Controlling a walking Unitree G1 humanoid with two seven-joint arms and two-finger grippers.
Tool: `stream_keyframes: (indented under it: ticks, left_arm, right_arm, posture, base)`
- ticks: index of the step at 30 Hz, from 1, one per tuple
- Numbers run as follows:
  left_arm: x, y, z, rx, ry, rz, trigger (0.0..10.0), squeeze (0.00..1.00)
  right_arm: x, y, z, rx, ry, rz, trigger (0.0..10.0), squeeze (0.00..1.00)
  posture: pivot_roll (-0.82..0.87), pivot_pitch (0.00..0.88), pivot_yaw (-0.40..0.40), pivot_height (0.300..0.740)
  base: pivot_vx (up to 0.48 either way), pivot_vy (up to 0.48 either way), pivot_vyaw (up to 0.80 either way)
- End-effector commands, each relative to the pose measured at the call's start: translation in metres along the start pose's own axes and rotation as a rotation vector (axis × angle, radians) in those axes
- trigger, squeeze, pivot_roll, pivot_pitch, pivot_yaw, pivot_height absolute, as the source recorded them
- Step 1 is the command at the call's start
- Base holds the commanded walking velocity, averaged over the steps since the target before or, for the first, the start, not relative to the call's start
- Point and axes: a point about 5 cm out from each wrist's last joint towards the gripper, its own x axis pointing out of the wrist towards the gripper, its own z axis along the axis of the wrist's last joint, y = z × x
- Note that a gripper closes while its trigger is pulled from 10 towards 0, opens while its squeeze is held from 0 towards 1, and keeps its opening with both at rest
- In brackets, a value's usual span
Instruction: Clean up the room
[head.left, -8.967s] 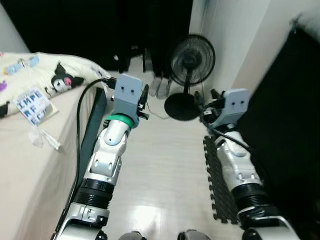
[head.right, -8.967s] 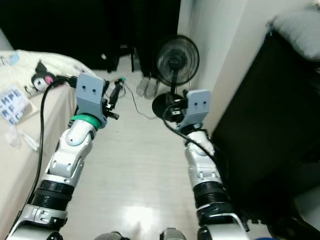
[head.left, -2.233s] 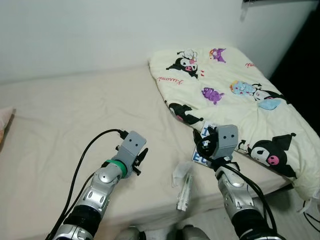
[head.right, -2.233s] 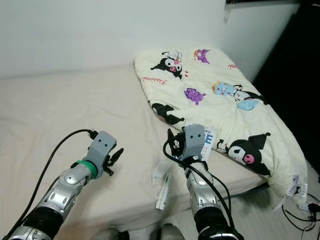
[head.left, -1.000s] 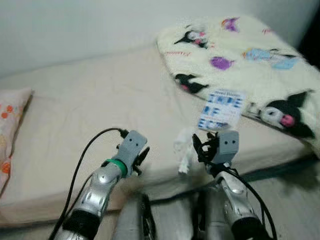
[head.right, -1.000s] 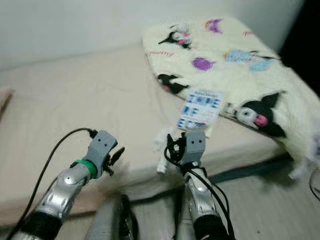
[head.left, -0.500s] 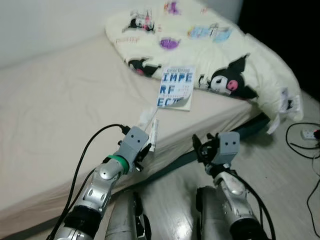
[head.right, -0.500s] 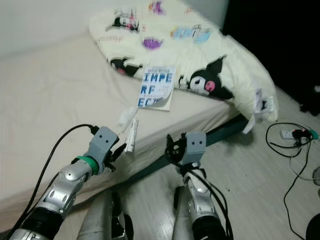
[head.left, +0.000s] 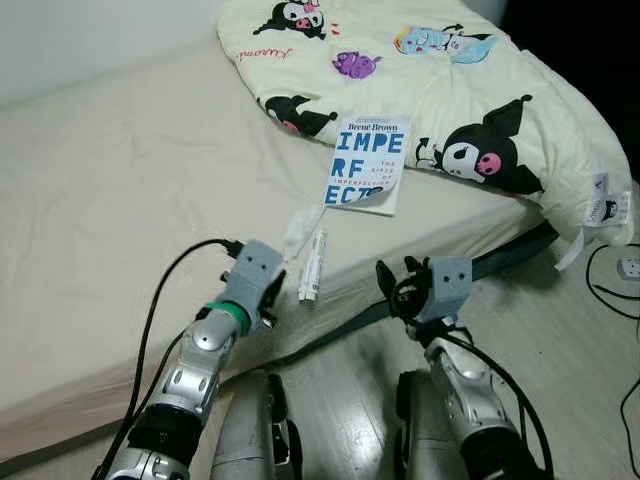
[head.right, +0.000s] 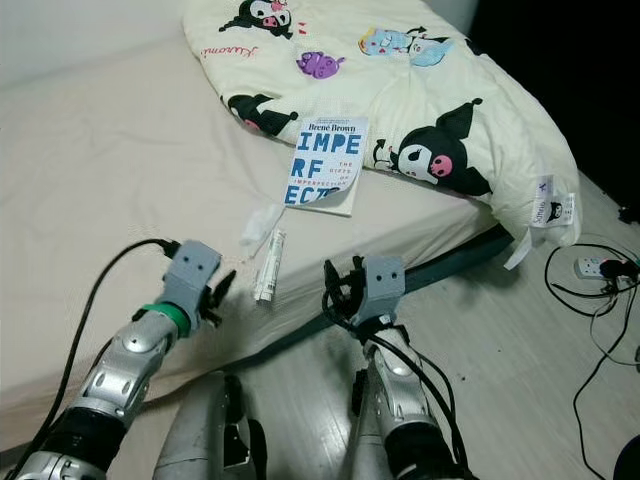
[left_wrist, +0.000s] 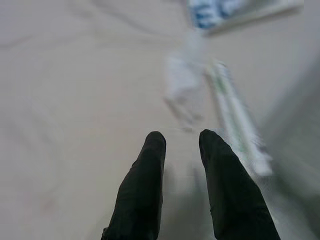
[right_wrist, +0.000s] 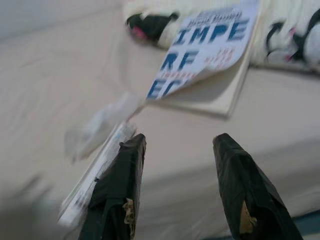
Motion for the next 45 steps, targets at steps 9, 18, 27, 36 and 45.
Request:
stream_keyframes:
  ticks: [9, 18, 27, 36, 45]
  left_arm:
    - [0.009, -0.006, 0.003, -0.009, 0.018, 0.039, 10.0, 0.0]
    - [0.012, 0.006, 0.024, -0.015, -0.017, 0.032, 10.0, 0.0]
    - [0.03, -0.025, 0.027, -0.017, 0.002, -0.014, 10.0, 0.0]
    - [0.057, -0.023, 0.064, -0.004, -0.051, 0.04, 10.0, 1.0]
    - [0.065, -0.003, 0.071, 0.036, -0.036, 0.166, 10.0, 0.0]
  right_arm:
    - [0.018, -0.001, 0.001, -0.023, 0.044, -0.013, 10.0, 0.0]
    - [0.039, -0.002, 0.017, -0.027, 0.029, -0.002, 10.0, 0.0]
    - [0.014, -0.012, 0.015, -0.046, -0.012, -0.053, 10.0, 0.0]
    - [-0.049, -0.036, 0.005, -0.089, 0.014, -0.142, 10.0, 0.0]
    - [-0.055, -0.027, 0.015, -0.068, -0.007, -0.16, 10.0, 0.0]
  posture:
    - [0.0, 0.214, 0.132, 0.617]
    - [0.04, 0.331, 0.125, 0.617]
    - [-0.05, 0.416, 0.141, 0.617]
    - [-0.18, 0.436, 0.169, 0.617]
    - [-0.21, 0.463, 0.188, 0.617]
  base:
    - [0.0, 0.0, 0.0]
    - [0.0, 0.0, 0.0]
    - [0.0, 0.0, 0.0]
    - [0.0, 0.0, 0.0]
    - [0.0, 0.0, 0.0]
